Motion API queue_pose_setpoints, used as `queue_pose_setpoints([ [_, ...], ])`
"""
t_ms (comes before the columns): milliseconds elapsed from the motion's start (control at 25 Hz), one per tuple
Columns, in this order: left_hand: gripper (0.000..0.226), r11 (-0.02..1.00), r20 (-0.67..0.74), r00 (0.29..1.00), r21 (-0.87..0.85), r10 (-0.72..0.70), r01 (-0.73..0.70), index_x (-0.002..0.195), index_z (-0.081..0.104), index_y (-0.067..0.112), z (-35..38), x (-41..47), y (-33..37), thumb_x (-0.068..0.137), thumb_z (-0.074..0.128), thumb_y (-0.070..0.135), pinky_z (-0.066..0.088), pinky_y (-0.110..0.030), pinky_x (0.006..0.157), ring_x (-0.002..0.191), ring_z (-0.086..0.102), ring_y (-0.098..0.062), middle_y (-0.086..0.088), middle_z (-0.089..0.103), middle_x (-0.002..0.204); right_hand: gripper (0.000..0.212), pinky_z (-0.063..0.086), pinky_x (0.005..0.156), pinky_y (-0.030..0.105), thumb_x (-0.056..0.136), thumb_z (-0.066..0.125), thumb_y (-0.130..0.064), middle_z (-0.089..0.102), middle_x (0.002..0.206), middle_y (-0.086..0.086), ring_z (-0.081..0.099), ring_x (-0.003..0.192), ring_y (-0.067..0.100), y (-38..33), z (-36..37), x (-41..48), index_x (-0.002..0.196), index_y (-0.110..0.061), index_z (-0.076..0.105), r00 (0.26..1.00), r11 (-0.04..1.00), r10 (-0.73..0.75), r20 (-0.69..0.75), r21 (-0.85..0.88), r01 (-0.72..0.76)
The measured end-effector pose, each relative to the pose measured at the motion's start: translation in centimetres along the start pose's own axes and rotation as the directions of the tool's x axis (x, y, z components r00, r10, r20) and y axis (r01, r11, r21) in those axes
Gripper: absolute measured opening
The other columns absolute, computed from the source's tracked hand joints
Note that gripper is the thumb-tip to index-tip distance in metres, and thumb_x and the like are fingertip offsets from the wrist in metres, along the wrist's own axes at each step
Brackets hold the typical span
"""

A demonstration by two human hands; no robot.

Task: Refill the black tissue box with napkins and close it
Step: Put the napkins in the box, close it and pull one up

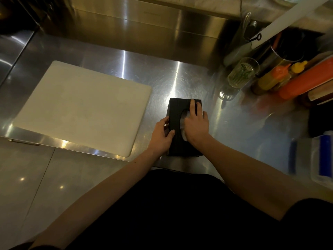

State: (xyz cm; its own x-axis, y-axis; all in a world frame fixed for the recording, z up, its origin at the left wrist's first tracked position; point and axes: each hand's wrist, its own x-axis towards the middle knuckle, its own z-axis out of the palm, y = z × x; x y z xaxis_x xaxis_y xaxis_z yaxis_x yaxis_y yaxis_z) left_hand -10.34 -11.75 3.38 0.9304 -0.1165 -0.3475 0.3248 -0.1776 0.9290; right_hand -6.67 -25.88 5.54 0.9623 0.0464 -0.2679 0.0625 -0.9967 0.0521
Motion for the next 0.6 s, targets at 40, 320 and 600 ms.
queue_pose_setpoints([
  [40,0.054,1.000,-0.001,1.000,0.003,0.001,-0.001,0.143,0.038,0.012,0.0,0.0,0.1,0.093,0.054,0.001,0.043,-0.025,0.104,0.128,0.048,-0.018,-0.010,0.041,0.142,0.041,0.018,0.117,0.051,0.085,0.064,-0.022,-0.004,0.161,0.013,-0.001,0.148,0.034,0.3,0.1,0.0,0.125,-0.012,0.060,1.000,1.000,-0.002,0.006,0.018,0.002],
  [320,0.054,0.999,0.007,1.000,0.034,-0.012,0.012,0.144,0.037,0.013,-0.1,-0.1,0.2,0.093,0.053,0.003,0.043,-0.024,0.103,0.123,0.048,-0.013,-0.010,0.042,0.140,0.029,0.025,0.115,0.047,0.094,0.050,-0.022,0.029,0.156,0.013,0.023,0.144,0.033,1.6,-0.4,-1.0,0.117,-0.010,0.063,0.994,0.943,-0.031,-0.101,0.326,0.062],
  [600,0.053,0.998,0.011,1.000,0.062,-0.003,0.002,0.143,0.038,0.015,-0.1,-0.4,1.0,0.094,0.054,0.005,0.042,-0.024,0.100,0.119,0.047,-0.012,-0.009,0.043,0.138,0.014,0.037,0.106,0.046,0.093,0.053,-0.017,0.046,0.142,0.012,0.040,0.132,0.032,2.6,-1.4,-3.0,0.096,-0.009,0.064,0.985,0.857,0.023,-0.173,0.510,0.069],
])
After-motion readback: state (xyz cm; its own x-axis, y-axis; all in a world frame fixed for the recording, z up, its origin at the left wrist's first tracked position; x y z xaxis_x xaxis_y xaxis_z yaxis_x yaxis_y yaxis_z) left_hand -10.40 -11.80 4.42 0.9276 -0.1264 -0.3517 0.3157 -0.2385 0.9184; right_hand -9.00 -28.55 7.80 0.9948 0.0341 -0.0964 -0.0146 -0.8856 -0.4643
